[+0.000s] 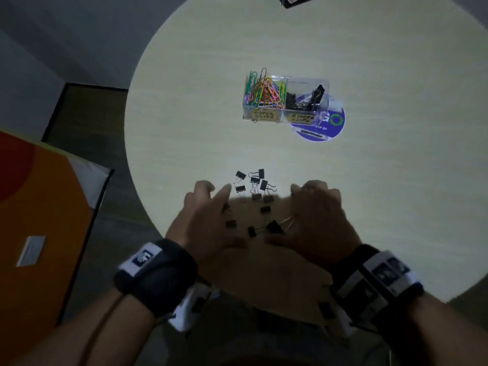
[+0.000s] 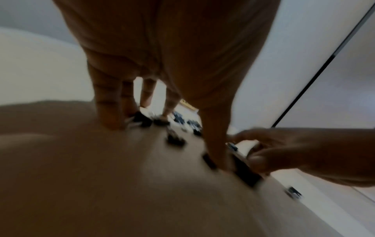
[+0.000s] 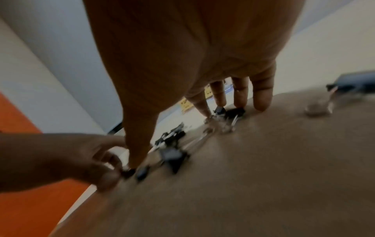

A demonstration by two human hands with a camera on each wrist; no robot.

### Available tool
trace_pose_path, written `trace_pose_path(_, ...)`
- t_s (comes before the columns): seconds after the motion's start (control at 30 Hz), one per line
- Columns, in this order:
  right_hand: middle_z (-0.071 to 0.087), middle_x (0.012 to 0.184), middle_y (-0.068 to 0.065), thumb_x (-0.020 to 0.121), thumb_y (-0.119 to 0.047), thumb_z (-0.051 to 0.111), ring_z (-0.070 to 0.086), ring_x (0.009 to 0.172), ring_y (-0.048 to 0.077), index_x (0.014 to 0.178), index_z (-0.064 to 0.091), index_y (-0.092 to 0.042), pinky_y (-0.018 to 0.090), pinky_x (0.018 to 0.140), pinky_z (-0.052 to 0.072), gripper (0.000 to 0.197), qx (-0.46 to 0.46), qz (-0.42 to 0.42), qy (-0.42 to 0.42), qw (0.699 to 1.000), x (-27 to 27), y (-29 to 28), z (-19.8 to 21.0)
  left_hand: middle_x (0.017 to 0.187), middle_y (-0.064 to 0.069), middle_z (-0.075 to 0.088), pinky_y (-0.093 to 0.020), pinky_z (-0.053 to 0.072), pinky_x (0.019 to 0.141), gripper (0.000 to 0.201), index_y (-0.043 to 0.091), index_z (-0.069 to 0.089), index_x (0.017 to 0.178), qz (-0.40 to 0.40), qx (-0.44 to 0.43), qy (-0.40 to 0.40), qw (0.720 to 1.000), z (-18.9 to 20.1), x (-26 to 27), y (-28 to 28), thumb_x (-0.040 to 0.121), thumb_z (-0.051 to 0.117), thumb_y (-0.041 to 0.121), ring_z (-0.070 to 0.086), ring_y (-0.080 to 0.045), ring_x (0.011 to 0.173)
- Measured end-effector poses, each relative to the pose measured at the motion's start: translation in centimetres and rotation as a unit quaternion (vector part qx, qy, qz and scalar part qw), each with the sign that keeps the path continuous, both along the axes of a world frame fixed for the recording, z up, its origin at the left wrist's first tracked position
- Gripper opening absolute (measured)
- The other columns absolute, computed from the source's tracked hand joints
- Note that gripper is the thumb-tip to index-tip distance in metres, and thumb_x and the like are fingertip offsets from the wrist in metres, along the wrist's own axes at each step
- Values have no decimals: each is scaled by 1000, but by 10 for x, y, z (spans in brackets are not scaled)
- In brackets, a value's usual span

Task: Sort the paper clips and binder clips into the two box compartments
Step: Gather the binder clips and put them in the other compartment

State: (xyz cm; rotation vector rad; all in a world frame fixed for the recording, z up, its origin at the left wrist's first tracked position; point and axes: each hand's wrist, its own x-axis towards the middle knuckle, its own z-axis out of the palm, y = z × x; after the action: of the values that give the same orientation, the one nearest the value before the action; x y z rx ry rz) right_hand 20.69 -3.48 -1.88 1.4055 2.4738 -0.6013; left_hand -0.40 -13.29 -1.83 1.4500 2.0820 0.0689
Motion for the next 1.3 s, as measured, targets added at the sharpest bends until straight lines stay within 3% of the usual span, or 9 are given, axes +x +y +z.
trace_pose_path(0.07,40,116,2,48,-73,72,43,102,28,113,58,-21,43,81,49,84,52,48,52,996,0,-17,6,122,-5,36,-39,53,87,90,27,44,136,56,23,-42,997,-8,15,-12,58,77,56,51,-28,104)
trace_pose_path(0.13,36,108,0,49,-50,85,39,90,24,92,70,-20,40,68,55,55,146,97,108,979,-2,-29,11,122,-4,38,-38,52,90,63,24,49,132,84,51,-61,993,-13,28,-19,74,64,44,55,-27,103)
trace_pose_path(0.27,52,102,0,65,-22,80,54,84,24,102,72,-19,32,65,53,38,146,101,126,976,-5,-34,5,109,-9,54,-34,53,78,43,19,62,116,74,132,-67,986,3,46,-18,84,41,39,61,-28,92)
trace_pose_path(0.4,60,93,1,69,-21,74,61,73,22,89,66,-24,24,57,37,22,51,64,79,994,-2,-27,1,109,-8,54,-29,48,73,24,15,61,106,55,98,-57,992,7,45,-7,90,46,26,61,-25,83)
trace_pose_path(0.57,47,106,0,81,-26,57,57,85,21,94,61,-27,41,71,53,14,-58,-25,134,989,1,-15,-4,112,-1,47,-31,49,78,16,16,60,107,41,60,-54,996,2,47,0,94,53,22,60,-21,87)
trace_pose_path(0.93,70,83,-5,70,-12,75,61,79,11,78,78,-21,5,70,38,12,-51,-173,245,953,8,16,-1,89,-3,64,-38,50,77,15,14,63,85,45,33,-106,993,-5,29,23,81,68,28,61,-24,85)
trace_pose_path(1.07,77,82,0,72,-7,72,71,85,20,77,79,-15,29,78,52,12,-216,-318,306,871,12,38,10,82,-5,69,-41,53,76,33,11,65,82,77,58,-181,979,-3,19,27,71,68,42,64,-27,80)
trace_pose_path(1.17,76,85,15,65,-6,71,70,81,27,78,78,-9,37,77,53,15,-273,-381,372,801,13,55,25,73,-3,68,-42,54,70,17,22,60,73,159,67,-260,950,3,15,36,65,59,36,65,-29,74)
trace_pose_path(1.3,74,86,23,78,6,66,68,68,23,91,75,-1,25,59,56,17,-278,-410,420,760,5,86,50,60,-9,62,-29,47,54,19,14,57,71,253,101,-312,910,30,15,80,81,72,10,58,-15,53)
